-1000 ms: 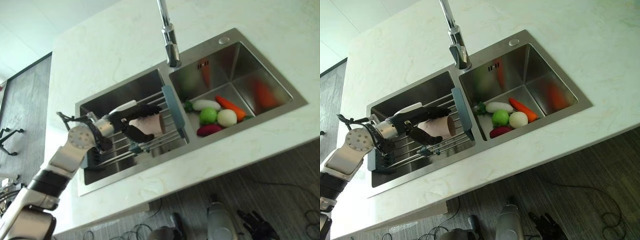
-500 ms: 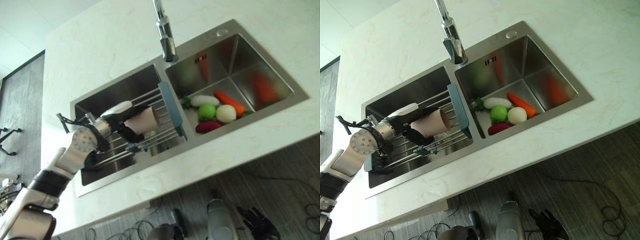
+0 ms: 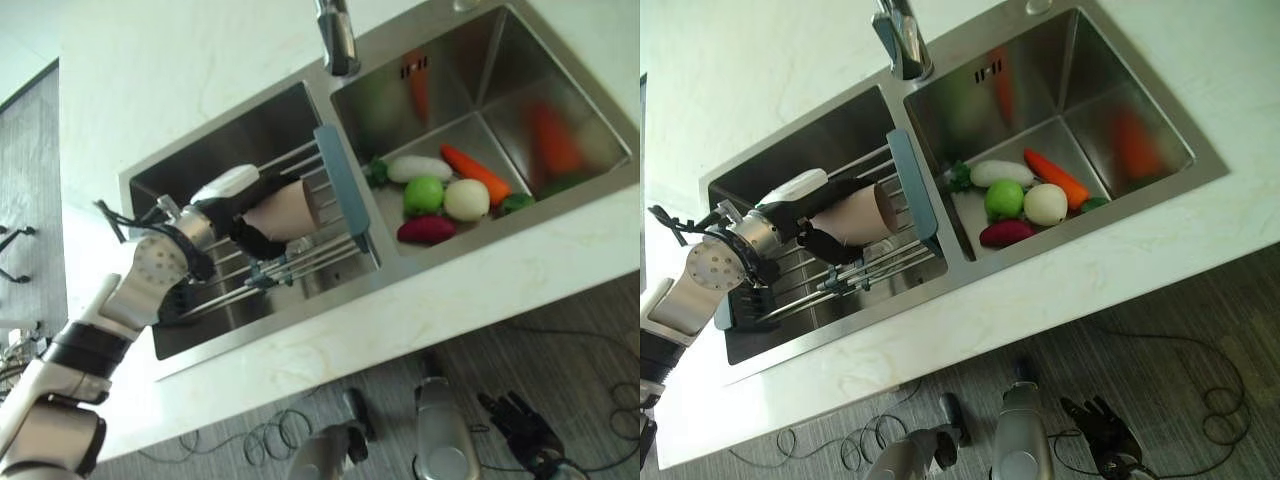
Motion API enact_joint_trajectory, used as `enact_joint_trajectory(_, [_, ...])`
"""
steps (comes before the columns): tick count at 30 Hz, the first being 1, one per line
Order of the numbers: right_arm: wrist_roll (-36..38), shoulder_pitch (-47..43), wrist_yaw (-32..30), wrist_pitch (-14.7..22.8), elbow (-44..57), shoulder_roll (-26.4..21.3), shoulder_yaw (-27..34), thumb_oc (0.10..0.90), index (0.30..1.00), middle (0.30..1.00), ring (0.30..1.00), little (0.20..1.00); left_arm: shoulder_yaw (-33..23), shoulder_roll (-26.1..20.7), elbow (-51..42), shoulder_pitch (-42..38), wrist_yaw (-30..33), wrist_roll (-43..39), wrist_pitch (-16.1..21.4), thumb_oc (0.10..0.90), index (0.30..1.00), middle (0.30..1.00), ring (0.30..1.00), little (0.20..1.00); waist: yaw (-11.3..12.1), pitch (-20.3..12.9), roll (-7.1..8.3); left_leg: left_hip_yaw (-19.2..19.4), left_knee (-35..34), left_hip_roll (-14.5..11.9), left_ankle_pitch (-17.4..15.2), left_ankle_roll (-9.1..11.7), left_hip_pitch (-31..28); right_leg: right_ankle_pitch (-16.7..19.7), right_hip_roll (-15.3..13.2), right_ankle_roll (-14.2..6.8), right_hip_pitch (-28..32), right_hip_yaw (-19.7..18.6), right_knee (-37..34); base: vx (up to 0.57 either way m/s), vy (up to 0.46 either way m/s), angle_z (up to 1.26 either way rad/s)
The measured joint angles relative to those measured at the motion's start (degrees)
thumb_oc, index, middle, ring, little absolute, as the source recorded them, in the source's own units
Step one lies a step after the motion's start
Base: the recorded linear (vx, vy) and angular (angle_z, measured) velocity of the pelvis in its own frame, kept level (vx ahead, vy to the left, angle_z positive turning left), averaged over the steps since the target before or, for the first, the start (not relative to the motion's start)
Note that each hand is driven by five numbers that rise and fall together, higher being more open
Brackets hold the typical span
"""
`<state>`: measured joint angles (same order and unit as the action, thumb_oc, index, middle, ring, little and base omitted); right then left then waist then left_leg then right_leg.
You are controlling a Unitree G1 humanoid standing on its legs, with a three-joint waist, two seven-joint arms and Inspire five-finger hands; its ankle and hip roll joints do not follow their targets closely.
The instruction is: Place the dishes in the dishwasher.
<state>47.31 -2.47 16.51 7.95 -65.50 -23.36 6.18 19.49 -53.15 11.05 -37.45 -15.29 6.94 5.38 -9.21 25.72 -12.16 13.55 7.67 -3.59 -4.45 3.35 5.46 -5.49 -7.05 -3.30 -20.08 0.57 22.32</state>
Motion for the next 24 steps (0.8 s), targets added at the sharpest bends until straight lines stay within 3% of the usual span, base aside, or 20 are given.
enact_joint_trajectory(4, [-0.06, -1.12, 0.26, 0.36, -0.03, 0.17, -1.12, 0.8, 0.9, 0.9, 0.9, 0.9, 0.61, 0.01, -0.11, 0.16, 0.91, 0.23, 0.1, 0.4, 0.3, 0.3, 0.3, 0.3, 0.02, -0.08, 0.36, -0.17, -0.06, -0.07, 0.13, -0.16, -0.67, 0.56, -0.14, 0.03, 1.28, 0.57, -0.43, -0.02, -0.021, 0.05])
enact_joint_trajectory(7, [-1.21, -1.27, -0.13, 0.19, -1.43, 0.65, -1.63, 0.8, 0.9, 0.9, 0.9, 0.9, 0.79, -0.03, -1.22, 1.09, 2.04, 0.89, 0.15, 0.4, 0.3, 0.3, 0.3, 0.3, 0.91, -0.68, 2.43, -1.32, -0.37, -0.27, 0.52, -0.17, -2.45, 0.66, -0.27, 0.18, 3.85, 1.84, -1.05, -0.02, -0.044, 0.18])
enact_joint_trajectory(12, [-3.03, -1.19, -0.89, 0.37, -5.11, 1.58, -2.1, 0.8, 0.9, 0.9, 0.9, 0.9, -0.49, -2.14, -5.28, 4.71, 10.45, 2.97, 1.2, 0.4, 0.3, 0.3, 0.3, 0.3, 3.44, -3.97, 4.66, -2.94, -0.56, -0.54, 0.8, -0.13, -3.64, 0.72, -0.49, 0.33, 6.69, 3.81, -2.41, 0.0, -0.024, 0.19])
enact_joint_trajectory(14, [-6.82, -0.05, -1.87, 0.55, -4.94, 2.28, -3.02, 0.8, 0.9, 0.9, 0.9, 0.9, -5.1, -3.41, -7.31, 9.34, 14.0, 3.93, 2.75, 0.4, 0.3, 0.3, 0.3, 0.3, 4.16, -5.93, 4.79, -4.29, -0.55, -0.53, 0.81, -0.13, -3.7, 0.71, -0.74, 0.33, 7.87, 4.97, -3.18, 0.01, -0.061, 0.26])
enact_joint_trajectory(18, [-9.64, 0.91, -2.29, -0.31, -5.13, 3.23, -6.12, 0.8, 0.9, 0.9, 0.9, 0.9, -19.58, -4.79, -9.91, 19.86, 21.99, 5.25, 4.75, 0.4, 0.3, 0.3, 0.3, 0.3, 8.59, -8.86, 4.58, -6.66, -0.32, -0.49, 0.91, -0.09, -4.1, 0.28, -1.26, 0.39, 9.91, 7.75, -3.71, 0.02, -0.109, 0.31])
enact_joint_trajectory(22, [-9.61, 1.79, -2.59, -1.02, -6.98, 2.88, -5.86, 0.8, 0.9, 0.9, 0.9, 0.9, -30.97, -5.51, -9.5, 30.31, 27.5, 5.21, 4.61, 0.4, 0.3, 0.3, 0.3, 0.3, 14.51, -12.56, 4.51, -9.57, -0.04, -0.01, 0.89, -0.04, -4.58, -2.03, -2.22, 0.28, 11.52, 9.9, -2.58, 0.06, -0.077, 0.4])
enact_joint_trajectory(24, [-10.69, 1.36, -2.66, -2.07, -7.16, 2.52, -5.87, 0.8, 0.9, 0.9, 0.9, 0.9, -36.06, -8.63, -9.32, 38.38, 29.02, 4.97, 4.53, 0.4, 0.3, 0.3, 0.3, 0.3, 16.85, -13.85, 4.86, -11.12, 0.19, 0.54, 0.93, 0.02, -4.58, -3.37, -3.09, 0.21, 11.83, 11.34, -0.92, 0.06, -0.05, 0.39])
